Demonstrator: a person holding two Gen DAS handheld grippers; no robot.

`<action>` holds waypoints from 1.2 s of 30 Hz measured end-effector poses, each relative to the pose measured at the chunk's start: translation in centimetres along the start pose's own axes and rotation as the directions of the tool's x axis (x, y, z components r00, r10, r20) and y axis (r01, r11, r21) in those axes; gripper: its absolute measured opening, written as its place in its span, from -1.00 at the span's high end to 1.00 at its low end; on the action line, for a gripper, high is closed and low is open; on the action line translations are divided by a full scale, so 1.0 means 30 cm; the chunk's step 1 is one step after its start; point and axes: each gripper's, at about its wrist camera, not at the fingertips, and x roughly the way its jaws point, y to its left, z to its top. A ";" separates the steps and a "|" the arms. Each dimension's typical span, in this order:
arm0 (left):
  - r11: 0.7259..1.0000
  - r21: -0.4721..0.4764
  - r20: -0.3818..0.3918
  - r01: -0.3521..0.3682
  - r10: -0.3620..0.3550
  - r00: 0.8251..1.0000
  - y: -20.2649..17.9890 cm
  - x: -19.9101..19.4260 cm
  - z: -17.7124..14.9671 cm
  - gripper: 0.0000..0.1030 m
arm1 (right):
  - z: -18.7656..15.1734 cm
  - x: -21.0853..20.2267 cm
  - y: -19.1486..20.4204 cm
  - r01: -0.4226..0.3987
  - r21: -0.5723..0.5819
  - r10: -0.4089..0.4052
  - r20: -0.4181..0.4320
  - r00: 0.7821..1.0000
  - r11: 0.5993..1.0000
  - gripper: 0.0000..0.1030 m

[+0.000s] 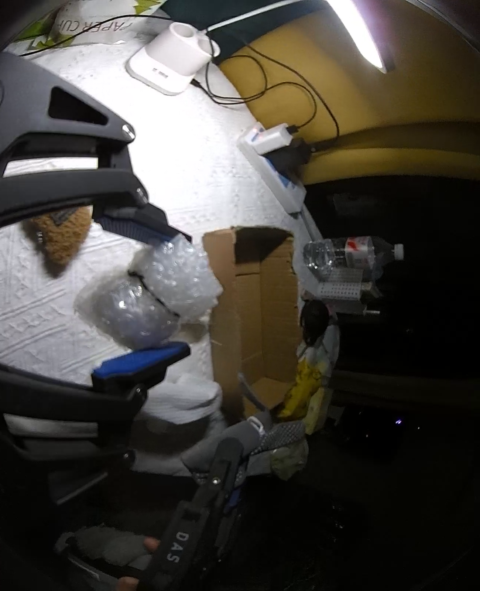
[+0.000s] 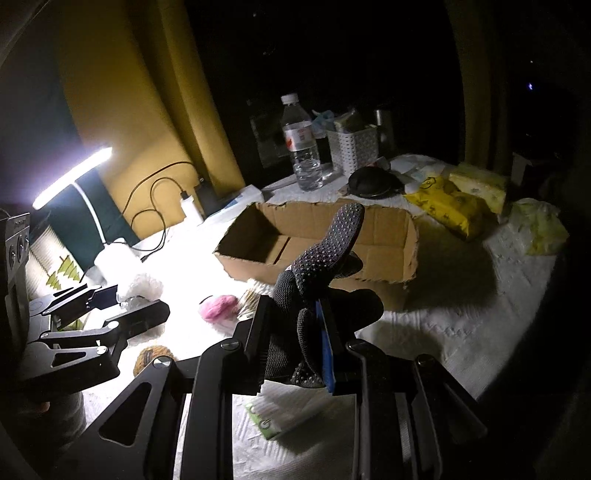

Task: Organize soft objects
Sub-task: 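Carry bubble wrap and gloves into the box with both grippers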

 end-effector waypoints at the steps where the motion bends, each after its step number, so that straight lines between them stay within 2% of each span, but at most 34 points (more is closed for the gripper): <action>1: 1.000 0.003 0.003 -0.003 0.003 1.000 -0.003 0.007 0.008 -0.03 | 0.003 0.001 -0.008 0.002 0.002 -0.002 0.002 1.000 1.000 0.52; 20: 1.000 -0.007 0.040 0.030 -0.029 0.999 -0.032 0.186 0.182 -0.04 | 0.111 0.097 -0.161 0.033 0.008 -0.033 0.011 0.999 0.999 0.52; 36: 0.999 -0.021 0.024 0.049 -0.049 0.999 -0.057 0.367 0.248 -0.05 | 0.178 0.243 -0.240 0.018 -0.006 -0.018 -0.021 1.000 1.000 0.52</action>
